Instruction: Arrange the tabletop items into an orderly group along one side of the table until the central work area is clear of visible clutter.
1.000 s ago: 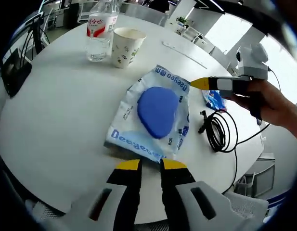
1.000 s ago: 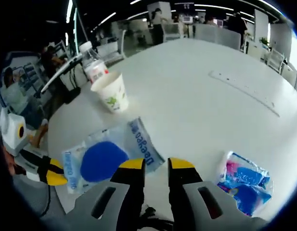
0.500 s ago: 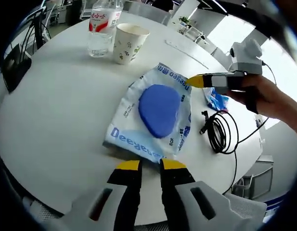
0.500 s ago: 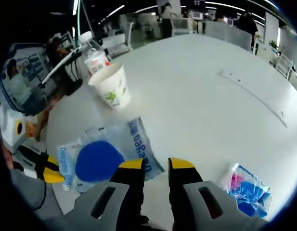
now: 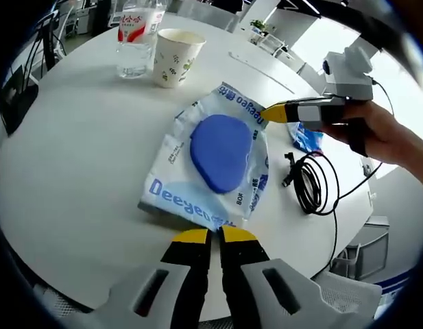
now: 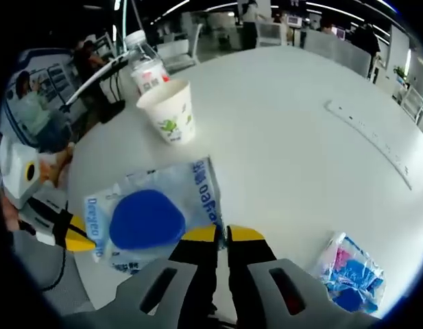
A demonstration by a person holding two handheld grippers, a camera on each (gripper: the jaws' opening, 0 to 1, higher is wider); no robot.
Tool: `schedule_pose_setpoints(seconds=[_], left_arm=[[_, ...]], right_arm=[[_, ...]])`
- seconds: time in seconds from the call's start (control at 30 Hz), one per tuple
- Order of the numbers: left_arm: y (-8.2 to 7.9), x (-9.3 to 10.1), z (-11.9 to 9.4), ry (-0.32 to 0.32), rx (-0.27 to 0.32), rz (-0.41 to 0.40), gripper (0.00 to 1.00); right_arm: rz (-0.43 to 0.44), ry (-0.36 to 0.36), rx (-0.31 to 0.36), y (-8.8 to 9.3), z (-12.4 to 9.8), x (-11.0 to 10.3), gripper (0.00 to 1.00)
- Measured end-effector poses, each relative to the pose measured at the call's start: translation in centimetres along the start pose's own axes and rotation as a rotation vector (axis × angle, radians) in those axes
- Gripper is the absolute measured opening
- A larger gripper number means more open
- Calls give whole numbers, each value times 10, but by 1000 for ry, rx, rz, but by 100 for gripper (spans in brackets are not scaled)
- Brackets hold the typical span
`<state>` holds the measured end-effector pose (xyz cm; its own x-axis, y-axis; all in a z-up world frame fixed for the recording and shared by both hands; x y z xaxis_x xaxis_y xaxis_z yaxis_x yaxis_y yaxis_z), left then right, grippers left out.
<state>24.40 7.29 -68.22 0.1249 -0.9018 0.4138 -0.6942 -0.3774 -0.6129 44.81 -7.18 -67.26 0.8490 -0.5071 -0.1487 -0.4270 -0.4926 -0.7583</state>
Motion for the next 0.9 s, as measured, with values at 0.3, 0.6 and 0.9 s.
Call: schedule_pose_setpoints(seconds=[0.3, 0.6, 0.9], left_arm=[[0, 1, -5, -4, 0, 14, 0], [-4, -2, -9, -8, 14, 25, 0], [-15, 2, -12, 3, 35, 49, 0]], right_arm=[[12, -11, 9, 6, -11, -11, 0], [43, 11, 29, 15, -37, -14, 0], [91, 60, 93, 19, -66, -19, 0]])
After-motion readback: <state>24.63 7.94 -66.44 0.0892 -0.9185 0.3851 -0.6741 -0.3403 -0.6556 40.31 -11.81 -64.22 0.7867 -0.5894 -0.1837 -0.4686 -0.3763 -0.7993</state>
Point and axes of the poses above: the point that each gripper's makers call its tool centre point, and the gripper's own axes: z roughly forward along the fingers, x roughly to its right, y roughly out of its underside, the point moved 10 cm from there along -z, roughly backward along the fingers, and after that the axes turned 14 degrees about x, right-handed, at the moved point
